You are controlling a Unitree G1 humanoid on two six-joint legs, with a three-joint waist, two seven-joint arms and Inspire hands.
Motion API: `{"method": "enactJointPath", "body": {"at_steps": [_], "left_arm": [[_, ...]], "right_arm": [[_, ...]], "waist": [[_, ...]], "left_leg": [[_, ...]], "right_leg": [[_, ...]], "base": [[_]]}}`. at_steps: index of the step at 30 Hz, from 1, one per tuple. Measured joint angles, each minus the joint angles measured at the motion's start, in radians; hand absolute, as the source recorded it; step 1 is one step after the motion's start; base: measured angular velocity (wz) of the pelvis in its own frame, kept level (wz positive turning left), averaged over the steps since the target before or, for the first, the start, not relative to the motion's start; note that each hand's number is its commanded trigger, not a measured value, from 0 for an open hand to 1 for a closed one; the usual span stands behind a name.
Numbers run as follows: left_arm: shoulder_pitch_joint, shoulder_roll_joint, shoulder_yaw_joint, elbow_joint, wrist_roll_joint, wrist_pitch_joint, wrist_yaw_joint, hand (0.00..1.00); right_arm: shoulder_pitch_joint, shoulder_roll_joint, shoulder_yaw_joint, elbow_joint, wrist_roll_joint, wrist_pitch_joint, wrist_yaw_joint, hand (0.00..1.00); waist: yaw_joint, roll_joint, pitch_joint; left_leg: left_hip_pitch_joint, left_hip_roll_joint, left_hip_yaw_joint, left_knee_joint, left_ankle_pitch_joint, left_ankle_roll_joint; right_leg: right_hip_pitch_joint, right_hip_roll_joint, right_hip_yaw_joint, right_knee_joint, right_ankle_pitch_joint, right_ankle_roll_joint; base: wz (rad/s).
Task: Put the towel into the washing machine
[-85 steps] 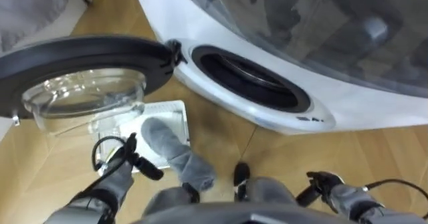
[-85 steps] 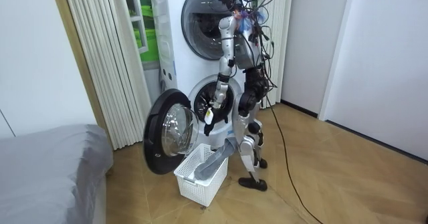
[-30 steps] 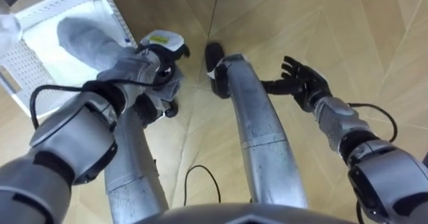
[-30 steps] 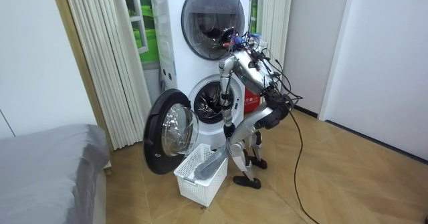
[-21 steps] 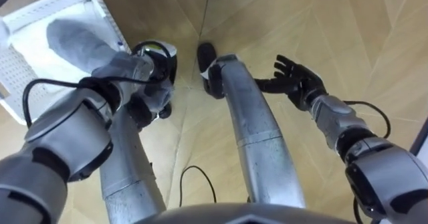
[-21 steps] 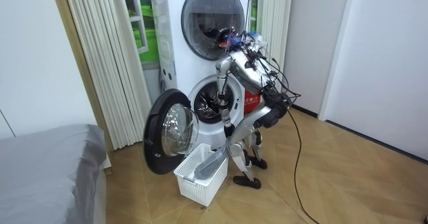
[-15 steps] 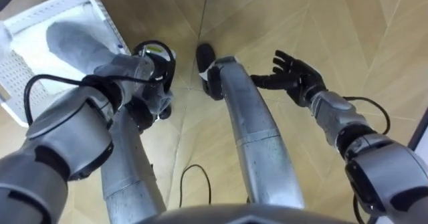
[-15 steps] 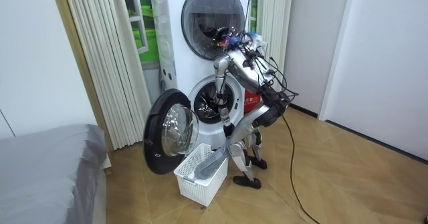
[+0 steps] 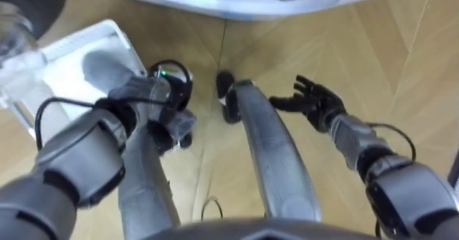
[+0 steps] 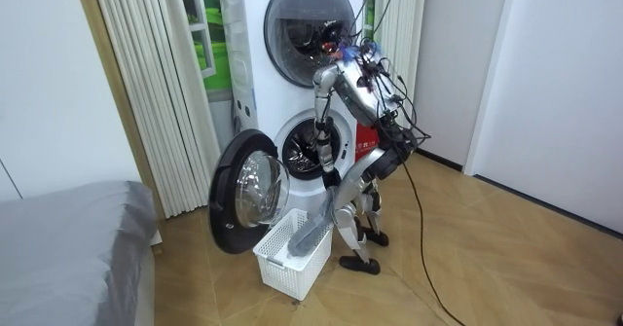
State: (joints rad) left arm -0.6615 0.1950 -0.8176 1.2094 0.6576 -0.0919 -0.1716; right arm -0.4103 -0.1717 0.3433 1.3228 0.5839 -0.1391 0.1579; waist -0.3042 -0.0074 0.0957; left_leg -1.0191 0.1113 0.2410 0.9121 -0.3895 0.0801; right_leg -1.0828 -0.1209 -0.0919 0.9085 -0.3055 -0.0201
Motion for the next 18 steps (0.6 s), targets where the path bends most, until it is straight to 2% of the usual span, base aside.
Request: {"method": "enactJointPath", "body": {"at_steps": [4,6,8,10,15,18], "left_arm": [[0.019,-0.002,0.105,-0.02,-0.056,-0.036,0.065,1.0],[0.044,0.014,0.18,-0.053,-0.079,-0.066,0.128,1.0],[0.048,0.017,0.23,-0.064,-0.082,-0.088,0.168,1.0],[0.05,0.018,0.298,-0.075,-0.14,-0.117,0.225,1.0],[0.1,0.039,0.353,-0.193,-0.307,-0.143,0.33,1.0],[0.123,0.037,0.367,-0.228,-0.393,-0.152,0.359,1.0]], "right_arm": [[0.028,-0.016,0.002,0.001,0.003,-0.009,-0.024,0.0],[0.05,-0.026,0.008,-0.002,-0.001,-0.023,-0.027,0.0],[0.066,-0.036,0.008,-0.01,-0.007,-0.028,-0.026,0.0],[0.086,-0.047,0.008,-0.019,-0.019,-0.038,-0.03,0.0],[0.12,-0.052,0.019,-0.047,-0.025,-0.043,-0.045,0.0],[0.12,-0.05,0.028,-0.048,-0.076,-0.043,-0.043,0.0]], "waist": [[0.054,0.003,-0.0002],[0.075,0.007,-0.0003],[0.088,0.013,0.0002],[0.117,0.018,-0.0014],[0.151,0.031,-0.0093],[0.151,0.037,-0.0131]], "left_leg": [[0.063,-0.002,0.002,-0.014,0.0,0.0],[0.112,-0.002,0.0,-0.03,0.0,-0.001],[0.146,-0.001,-0.001,-0.041,0.001,-0.001],[0.188,-0.001,-0.001,-0.054,0.001,-0.002],[0.232,-0.004,-0.01,-0.075,0.007,-0.009],[0.253,-0.005,-0.022,-0.086,0.011,-0.014]], "right_leg": [[0.064,0.0,-0.001,-0.012,0.0,0.0],[0.117,0.0,-0.012,-0.029,0.0,0.0],[0.159,0.001,-0.024,-0.046,0.0,0.001],[0.202,0.0,-0.03,-0.06,0.002,0.004],[0.253,-0.004,-0.039,-0.082,0.003,0.005],[0.285,-0.008,-0.057,-0.098,0.003,0.004]], "base": [[0.0],[0.07],[0.04],[-0.05],[0.05],[0.1]]}}
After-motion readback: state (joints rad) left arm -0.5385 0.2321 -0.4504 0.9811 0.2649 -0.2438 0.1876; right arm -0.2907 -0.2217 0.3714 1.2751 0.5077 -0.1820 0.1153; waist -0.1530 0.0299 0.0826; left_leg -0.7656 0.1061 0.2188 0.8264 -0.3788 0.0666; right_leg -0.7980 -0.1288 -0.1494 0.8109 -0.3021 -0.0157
